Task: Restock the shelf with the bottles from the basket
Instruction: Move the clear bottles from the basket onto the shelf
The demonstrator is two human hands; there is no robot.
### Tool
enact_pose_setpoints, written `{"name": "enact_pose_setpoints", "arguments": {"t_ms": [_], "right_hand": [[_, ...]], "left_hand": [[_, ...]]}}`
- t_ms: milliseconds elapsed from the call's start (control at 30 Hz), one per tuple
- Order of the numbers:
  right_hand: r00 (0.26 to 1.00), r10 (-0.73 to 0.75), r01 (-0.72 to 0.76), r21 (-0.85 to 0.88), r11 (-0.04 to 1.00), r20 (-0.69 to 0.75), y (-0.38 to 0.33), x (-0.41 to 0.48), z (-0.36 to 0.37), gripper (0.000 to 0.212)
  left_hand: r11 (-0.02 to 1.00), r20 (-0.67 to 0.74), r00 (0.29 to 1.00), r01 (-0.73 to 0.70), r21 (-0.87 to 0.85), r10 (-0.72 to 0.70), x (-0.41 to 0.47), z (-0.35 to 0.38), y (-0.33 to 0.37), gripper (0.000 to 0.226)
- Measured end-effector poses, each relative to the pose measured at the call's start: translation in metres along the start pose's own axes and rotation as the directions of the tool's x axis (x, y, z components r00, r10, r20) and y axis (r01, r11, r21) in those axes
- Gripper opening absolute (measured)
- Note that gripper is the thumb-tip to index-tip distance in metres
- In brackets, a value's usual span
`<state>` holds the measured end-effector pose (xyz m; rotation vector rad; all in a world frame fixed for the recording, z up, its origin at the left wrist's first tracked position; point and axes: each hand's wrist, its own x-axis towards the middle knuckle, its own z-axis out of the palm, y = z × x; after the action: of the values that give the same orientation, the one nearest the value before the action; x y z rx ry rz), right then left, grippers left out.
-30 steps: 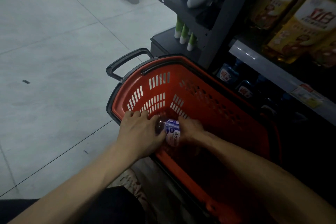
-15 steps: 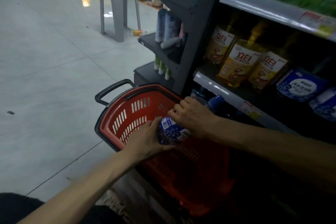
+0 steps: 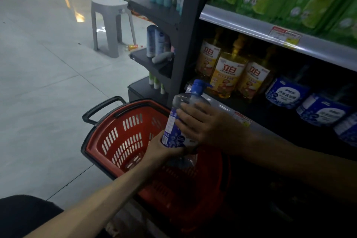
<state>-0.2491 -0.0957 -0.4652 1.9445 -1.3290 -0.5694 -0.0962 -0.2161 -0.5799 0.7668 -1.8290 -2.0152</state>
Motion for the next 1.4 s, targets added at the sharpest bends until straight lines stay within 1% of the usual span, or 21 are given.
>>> {"name": "enact_pose_setpoints", "arguments": {"t_ms": [67,100,133,167,200,233,267,300,333,367,400,467,500,633,733,833,967,1033,1100,1233,1400], "right_hand": [[0.986,0.169,-0.167,0.157,0.973,-0.002,-0.003,-0.021,0.002,0.050],[0.952,0.306,-0.299,0.274,0.914,0.019,-0.007,-0.029,0.003,0.051],[0.886,0.461,-0.439,0.412,0.798,0.052,-0.012,-0.036,0.004,0.052],[0.784,0.610,-0.558,0.558,0.614,0.115,-0.018,-0.041,0.003,0.051],[0.662,0.715,-0.623,0.695,0.359,0.225,-0.025,-0.044,0.002,0.050],[0.542,0.750,-0.611,0.791,0.042,0.379,-0.030,-0.045,0.002,0.051],[0.448,0.699,-0.526,0.796,-0.299,0.558,-0.033,-0.047,0.004,0.054],[0.397,0.575,-0.415,0.699,-0.583,0.715,-0.035,-0.049,0.006,0.058],[0.392,0.420,-0.314,0.548,-0.775,0.819,-0.035,-0.053,0.010,0.061],[0.431,0.278,-0.234,0.404,-0.884,0.858,-0.034,-0.058,0.015,0.063],[0.497,0.178,-0.175,0.299,-0.938,0.849,-0.032,-0.063,0.017,0.062],[0.622,0.125,-0.081,0.222,-0.972,0.773,-0.029,-0.069,0.015,0.051],[0.646,0.153,-0.067,0.255,-0.965,0.748,-0.028,-0.071,0.014,0.048],[0.612,0.227,-0.035,0.313,-0.949,0.757,-0.026,-0.086,0.010,0.043],[0.579,0.213,0.000,0.261,-0.965,0.787,-0.026,-0.105,0.009,0.043],[0.545,0.224,0.032,0.246,-0.969,0.808,-0.027,-0.122,0.012,0.048],[0.485,0.259,0.068,0.260,-0.963,0.835,-0.029,-0.143,0.011,0.051],[0.444,0.311,0.093,0.303,-0.949,0.840,-0.029,-0.154,0.007,0.047],[0.384,0.392,0.091,0.388,-0.917,0.836,-0.031,-0.164,0.004,0.053],[0.262,0.547,-0.016,0.570,-0.821,0.795,-0.029,-0.182,0.005,0.064],[0.131,0.583,-0.109,0.596,-0.796,0.802,-0.014,-0.204,0.018,0.077]], "left_hand": [[0.991,0.057,0.997,0.067,-0.115,-0.061,-0.003,0.008,0.003,0.063],[0.985,0.090,0.992,0.097,-0.140,-0.085,-0.005,0.012,0.005,0.064],[0.981,0.109,0.988,0.123,-0.153,-0.107,-0.006,0.016,0.006,0.065],[0.975,0.117,0.985,0.147,-0.165,-0.128,-0.007,0.020,0.007,0.064],[0.970,0.130,0.981,0.164,-0.179,-0.142,-0.009,0.023,0.010,0.064],[0.967,0.144,0.979,0.172,-0.188,-0.146,-0.008,0.026,0.010,0.066],[0.968,0.168,0.976,0.172,-0.182,-0.142,-0.009,0.030,0.012,0.071],[0.972,0.183,0.974,0.168,-0.166,-0.138,-0.009,0.034,0.014,0.076],[0.976,0.190,0.973,0.158,-0.149,-0.129,-0.010,0.038,0.017,0.080],[0.980,0.190,0.975,0.142,-0.138,-0.114,-0.011,0.042,0.020,0.082],[0.984,0.189,0.977,0.123,-0.125,-0.098,-0.010,0.046,0.022,0.082],[0.992,0.199,0.977,0.091,-0.091,-0.071,-0.011,0.055,0.028,0.084],[0.995,0.199,0.978,0.070,-0.071,-0.054,-0.012,0.059,0.031,0.085],[0.998,0.199,0.979,-0.042,-0.039,0.049,-0.012,0.079,0.038,0.087],[0.997,0.236,0.969,-0.075,-0.012,0.076,-0.011,0.096,0.044,0.049],[0.995,0.276,0.958,-0.095,0.038,0.081,-0.007,0.110,0.049,0.043],[0.994,0.365,0.931,-0.064,0.088,0.028,0.000,0.125,0.052,0.045],[0.988,0.391,0.920,-0.085,0.127,0.029,0.005,0.133,0.056,0.047],[0.975,0.430,0.902,-0.138,0.172,0.052,0.012,0.140,0.061,0.047],[0.937,0.498,0.860,-0.261,0.234,0.115,0.023,0.156,0.070,0.045],[0.914,0.522,0.831,-0.345,0.212,0.193,0.037,0.182,0.073,0.046]]}}
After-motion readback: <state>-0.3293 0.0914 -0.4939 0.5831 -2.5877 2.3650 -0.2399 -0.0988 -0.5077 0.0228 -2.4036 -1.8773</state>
